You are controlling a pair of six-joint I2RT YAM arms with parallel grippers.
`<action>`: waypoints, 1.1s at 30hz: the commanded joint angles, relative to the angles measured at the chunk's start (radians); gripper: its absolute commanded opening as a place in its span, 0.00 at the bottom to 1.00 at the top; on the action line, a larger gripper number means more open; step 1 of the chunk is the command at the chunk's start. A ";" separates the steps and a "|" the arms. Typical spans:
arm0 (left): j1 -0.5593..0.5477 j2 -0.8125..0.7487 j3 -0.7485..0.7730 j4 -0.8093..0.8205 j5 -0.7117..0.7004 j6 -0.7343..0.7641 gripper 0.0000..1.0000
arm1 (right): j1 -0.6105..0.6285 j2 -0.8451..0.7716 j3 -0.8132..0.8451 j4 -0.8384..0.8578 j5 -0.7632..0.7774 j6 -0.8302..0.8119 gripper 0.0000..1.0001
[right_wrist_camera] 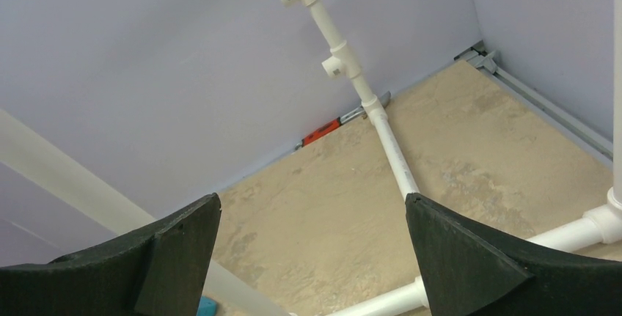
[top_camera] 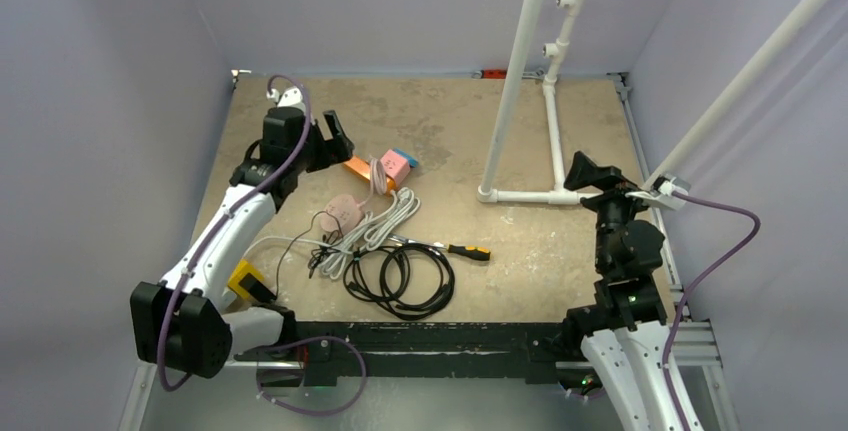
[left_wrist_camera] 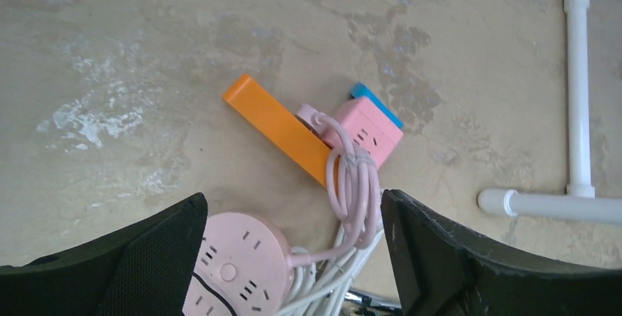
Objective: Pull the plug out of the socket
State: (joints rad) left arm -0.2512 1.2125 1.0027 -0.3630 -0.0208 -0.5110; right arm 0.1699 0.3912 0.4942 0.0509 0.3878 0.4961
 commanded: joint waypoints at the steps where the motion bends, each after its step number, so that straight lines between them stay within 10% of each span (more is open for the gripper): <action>1: 0.039 0.065 0.068 0.004 -0.012 0.004 0.87 | 0.000 -0.018 0.032 0.000 -0.028 -0.012 0.99; 33: 0.087 0.561 0.049 0.346 0.104 -0.205 0.81 | 0.000 0.016 0.030 0.006 -0.068 -0.025 0.99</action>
State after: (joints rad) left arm -0.1703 1.7695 1.0424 -0.0673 0.0616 -0.6827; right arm 0.1699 0.4057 0.4942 0.0444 0.3424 0.4892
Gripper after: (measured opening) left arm 0.816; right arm 0.987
